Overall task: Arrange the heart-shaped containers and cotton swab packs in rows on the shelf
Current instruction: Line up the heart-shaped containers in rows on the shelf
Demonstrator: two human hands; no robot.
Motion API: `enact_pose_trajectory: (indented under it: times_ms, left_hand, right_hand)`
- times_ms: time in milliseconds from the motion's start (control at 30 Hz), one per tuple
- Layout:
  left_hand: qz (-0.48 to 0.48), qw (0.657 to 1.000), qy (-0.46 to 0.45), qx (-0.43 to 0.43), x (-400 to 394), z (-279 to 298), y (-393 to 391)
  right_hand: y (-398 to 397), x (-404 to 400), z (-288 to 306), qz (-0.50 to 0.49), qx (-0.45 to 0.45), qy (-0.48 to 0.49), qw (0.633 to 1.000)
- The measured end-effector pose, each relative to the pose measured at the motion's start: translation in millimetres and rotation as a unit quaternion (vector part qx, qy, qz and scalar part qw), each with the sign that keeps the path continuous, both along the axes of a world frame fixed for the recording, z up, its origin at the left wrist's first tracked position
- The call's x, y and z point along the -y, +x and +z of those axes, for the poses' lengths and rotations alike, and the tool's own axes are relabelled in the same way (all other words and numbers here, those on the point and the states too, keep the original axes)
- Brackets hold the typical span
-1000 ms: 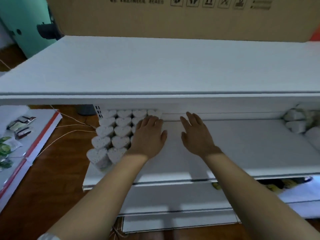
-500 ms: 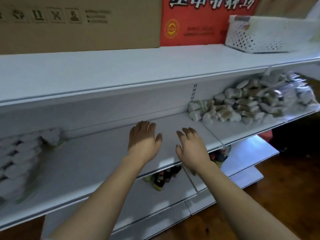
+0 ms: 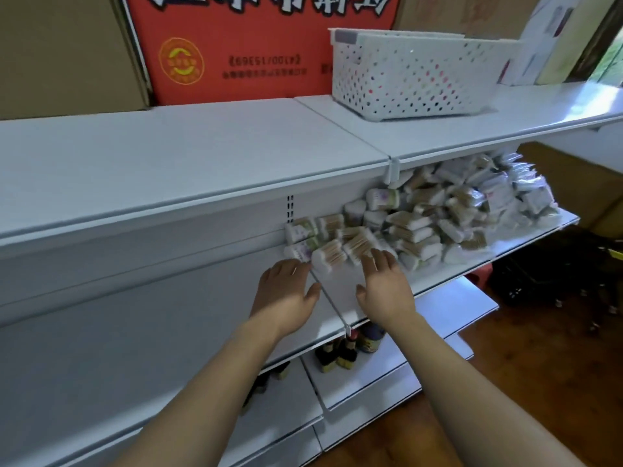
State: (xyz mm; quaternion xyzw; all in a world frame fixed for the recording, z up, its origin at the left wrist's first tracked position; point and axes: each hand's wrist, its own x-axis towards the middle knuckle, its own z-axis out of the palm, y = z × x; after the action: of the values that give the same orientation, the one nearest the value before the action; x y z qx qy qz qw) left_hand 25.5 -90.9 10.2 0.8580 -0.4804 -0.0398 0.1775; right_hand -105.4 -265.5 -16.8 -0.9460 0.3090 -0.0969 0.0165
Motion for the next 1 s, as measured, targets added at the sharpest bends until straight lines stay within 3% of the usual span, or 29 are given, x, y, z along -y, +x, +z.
enact_pose_trajectory:
  times_ms: [167,367,567,800,1000]
  left_hand:
    - [-0.032,0.999,-0.003,-0.013,60.0,-12.2,11.4]
    - [-0.027,1.000,-0.013,0.003,94.1,-13.9,11.5]
    - [0.022,0.999,-0.022,-0.021,123.6,-13.4,7.7]
    - [0.027,0.993,-0.091,-0.067,153.3,-8.4,-28.2]
    - [0.160,0.972,-0.132,-0.112,131.7,-4.5,-52.4]
  right_hand:
    - [13.7,60.6,-14.4,0.001,0.017,0.016,1.000]
    - [36.1,102.5,-12.7,0.055,-0.073,-0.027,0.995]
    - [46.0,134.7,-10.1,0.187,0.009,-0.069,0.980]
    - [14.9,145.5,-1.9,0.276,0.244,0.056,0.928]
    - [17.2,130.1,4.8,0.310,0.242,0.137,0.909]
